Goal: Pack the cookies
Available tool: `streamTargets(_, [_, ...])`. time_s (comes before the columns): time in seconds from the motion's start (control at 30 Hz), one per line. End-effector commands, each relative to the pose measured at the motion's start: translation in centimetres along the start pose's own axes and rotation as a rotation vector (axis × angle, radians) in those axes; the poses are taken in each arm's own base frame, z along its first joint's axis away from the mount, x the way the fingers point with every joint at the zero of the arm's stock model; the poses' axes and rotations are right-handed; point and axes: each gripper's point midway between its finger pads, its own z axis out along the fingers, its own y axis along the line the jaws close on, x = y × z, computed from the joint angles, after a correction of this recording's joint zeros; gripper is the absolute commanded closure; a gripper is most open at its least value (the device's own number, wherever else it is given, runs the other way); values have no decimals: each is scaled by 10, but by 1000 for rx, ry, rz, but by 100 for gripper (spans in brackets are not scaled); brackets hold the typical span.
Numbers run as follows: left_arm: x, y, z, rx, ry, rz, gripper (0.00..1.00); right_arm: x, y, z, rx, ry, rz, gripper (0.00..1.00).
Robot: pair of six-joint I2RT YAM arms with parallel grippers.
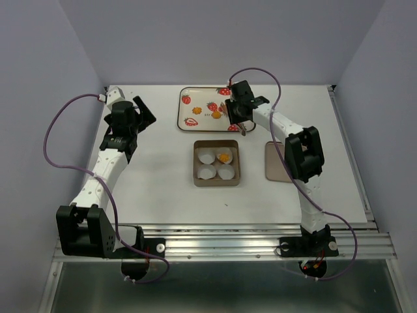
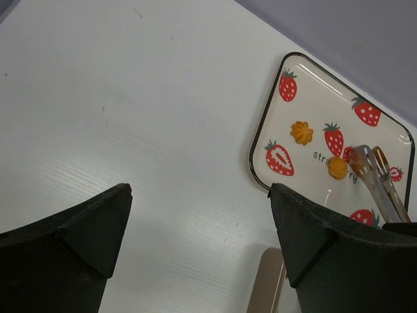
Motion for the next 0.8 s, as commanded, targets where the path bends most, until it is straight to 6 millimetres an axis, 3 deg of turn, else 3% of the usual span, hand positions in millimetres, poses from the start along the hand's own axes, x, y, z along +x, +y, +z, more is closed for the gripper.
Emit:
streamTargets(0.0, [-29,-12,-12,36,-79,-9,1,-46,-1,-26,-22,-122,22,61])
streamTargets(0.23, [-26,-15,-13,55,-67,-22,1,-65,-6,-63,-23,-186,10,62])
streamTargets(0.43, [-22,-21,-15,78,-55,-32,1,-60,3,-93,-103,-207,-12,62])
streamTargets(0.63, [-18,-29,-18,104,-50,-31,1,-41,12,-128,-169,-218,-31,62])
streamTargets(0.67, [-18,-29,-18,105,-49,-31,1,-43,10,-143,-169,-242,-35,62])
streamTargets(0.77, [-20,-33,-21,119,-52,-29,1,-11,26,-159,-203,-213,-59,62])
